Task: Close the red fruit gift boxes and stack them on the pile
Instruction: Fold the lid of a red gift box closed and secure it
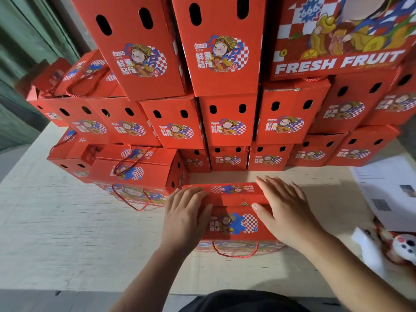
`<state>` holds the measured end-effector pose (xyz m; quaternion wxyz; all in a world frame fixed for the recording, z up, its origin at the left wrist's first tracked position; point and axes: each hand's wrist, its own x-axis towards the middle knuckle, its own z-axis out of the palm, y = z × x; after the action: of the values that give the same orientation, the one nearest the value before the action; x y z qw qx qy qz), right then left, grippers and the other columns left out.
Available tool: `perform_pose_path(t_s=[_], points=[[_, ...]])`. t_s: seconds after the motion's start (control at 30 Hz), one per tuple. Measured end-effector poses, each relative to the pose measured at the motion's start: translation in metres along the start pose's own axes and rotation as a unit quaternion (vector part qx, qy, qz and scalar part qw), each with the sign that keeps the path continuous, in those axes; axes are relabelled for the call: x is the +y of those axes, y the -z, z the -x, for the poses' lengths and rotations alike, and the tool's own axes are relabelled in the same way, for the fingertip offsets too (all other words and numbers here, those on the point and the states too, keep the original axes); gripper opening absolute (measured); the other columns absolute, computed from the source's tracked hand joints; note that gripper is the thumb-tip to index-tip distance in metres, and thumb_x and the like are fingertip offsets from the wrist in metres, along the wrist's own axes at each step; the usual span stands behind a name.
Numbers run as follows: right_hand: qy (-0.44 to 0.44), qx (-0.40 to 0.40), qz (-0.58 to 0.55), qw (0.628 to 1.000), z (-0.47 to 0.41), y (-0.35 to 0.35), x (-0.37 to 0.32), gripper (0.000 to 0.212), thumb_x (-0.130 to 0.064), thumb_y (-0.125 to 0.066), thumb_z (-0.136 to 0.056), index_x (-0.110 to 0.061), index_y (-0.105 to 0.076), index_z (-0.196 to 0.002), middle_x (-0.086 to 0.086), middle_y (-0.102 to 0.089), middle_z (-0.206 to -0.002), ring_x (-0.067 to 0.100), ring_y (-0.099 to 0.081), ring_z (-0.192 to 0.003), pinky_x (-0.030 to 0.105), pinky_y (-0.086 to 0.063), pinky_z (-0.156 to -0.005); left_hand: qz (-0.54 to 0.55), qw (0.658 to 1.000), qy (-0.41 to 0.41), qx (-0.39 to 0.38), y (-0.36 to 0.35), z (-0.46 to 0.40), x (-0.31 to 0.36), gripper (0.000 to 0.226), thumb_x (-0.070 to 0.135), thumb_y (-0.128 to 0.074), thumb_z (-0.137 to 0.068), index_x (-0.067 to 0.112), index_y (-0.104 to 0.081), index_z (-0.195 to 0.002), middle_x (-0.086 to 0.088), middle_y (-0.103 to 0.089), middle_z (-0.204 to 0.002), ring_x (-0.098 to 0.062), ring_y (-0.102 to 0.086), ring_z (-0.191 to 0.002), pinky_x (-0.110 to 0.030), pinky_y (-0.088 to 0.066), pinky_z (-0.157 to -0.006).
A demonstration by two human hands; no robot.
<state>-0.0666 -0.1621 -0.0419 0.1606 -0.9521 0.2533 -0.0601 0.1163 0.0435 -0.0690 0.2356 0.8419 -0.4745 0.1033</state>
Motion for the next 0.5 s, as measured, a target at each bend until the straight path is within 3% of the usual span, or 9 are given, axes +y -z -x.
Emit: perform_pose_path(t_s=[0.07,0.13,0.2,0.27,0.33,0.43,0.5], points=[[-0.019,-0.072,0.023,0.997,0.005,-0.009,0.0,0.08,-0.07,-0.03,-0.099,-0.031,-0.009,-0.165,-0.001,-0.007,-0.174,0.023,-0.003,-0.16,0.044,-0.003,-0.127,0.003,1.0,-0.007,-0.029,-0.003,0.005,-0.002,0.037,0.044,-0.055,-0.101,0.022,-0.066,-0.128,0.005,-0.064,-0.132,-0.02,-0.054,-0.122,-0.037,-0.036,-0.11],[-0.019,-0.108,0.057,0.992,0.013,-0.022,-0.002,0.088,-0.08,-0.005,-0.093,-0.031,0.015,-0.164,-0.001,0.025,-0.17,0.022,0.025,-0.157,0.042,0.01,-0.127,0.015,0.997,-0.009,-0.07,-0.007,0.011,-0.004,0.041,0.047,-0.053,-0.102,0.023,-0.063,-0.133,0.007,-0.061,-0.139,-0.019,-0.052,-0.129,-0.041,-0.042,-0.112],[-0.018,-0.109,0.078,0.991,0.017,-0.031,-0.003,0.089,-0.08,0.013,-0.087,-0.03,0.029,-0.158,0.0,0.04,-0.163,0.018,0.039,-0.15,0.039,0.022,-0.122,0.02,0.994,-0.009,-0.104,-0.011,0.019,-0.006,0.047,0.05,-0.048,-0.106,0.025,-0.058,-0.144,0.008,-0.054,-0.153,-0.019,-0.044,-0.145,-0.047,-0.037,-0.121],[-0.026,-0.13,0.078,0.988,0.014,-0.032,-0.003,0.088,-0.081,0.014,-0.086,-0.031,0.033,-0.156,-0.001,0.045,-0.161,0.017,0.044,-0.147,0.038,0.026,-0.121,-0.001,0.993,-0.014,-0.119,-0.014,0.027,-0.006,0.052,0.053,-0.04,-0.108,0.029,-0.05,-0.153,0.011,-0.042,-0.163,-0.016,-0.032,-0.155,-0.048,-0.024,-0.128],[-0.032,-0.143,0.059,0.987,0.005,-0.024,0.002,0.089,-0.082,-0.002,-0.09,-0.033,0.02,-0.162,-0.002,0.032,-0.168,0.021,0.03,-0.155,0.041,0.014,-0.126,0.0,0.992,-0.016,-0.124,-0.012,0.026,-0.007,0.054,0.055,-0.039,-0.107,0.031,-0.048,-0.155,0.012,-0.039,-0.164,-0.016,-0.03,-0.155,-0.048,-0.023,-0.128],[0.01,-0.109,0.061,0.992,-0.013,-0.005,0.01,0.083,-0.077,-0.039,-0.093,-0.035,-0.019,-0.161,-0.005,-0.018,-0.168,0.027,-0.018,-0.153,0.045,-0.008,-0.128,-0.002,0.992,-0.034,-0.12,-0.007,0.006,-0.012,0.055,0.059,-0.052,-0.099,0.03,-0.054,-0.145,0.01,-0.051,-0.154,-0.021,-0.046,-0.136,-0.048,-0.043,-0.114],[0.017,-0.132,0.042,0.99,-0.029,0.005,0.014,0.084,-0.074,-0.05,-0.092,-0.034,-0.023,-0.161,-0.006,-0.028,-0.164,0.023,-0.027,-0.149,0.043,-0.023,-0.125,-0.012,0.986,-0.034,-0.163,-0.001,-0.017,-0.019,0.066,0.064,-0.053,-0.094,0.031,-0.048,-0.151,0.007,-0.05,-0.155,-0.022,-0.045,-0.135,-0.047,-0.043,-0.112]])
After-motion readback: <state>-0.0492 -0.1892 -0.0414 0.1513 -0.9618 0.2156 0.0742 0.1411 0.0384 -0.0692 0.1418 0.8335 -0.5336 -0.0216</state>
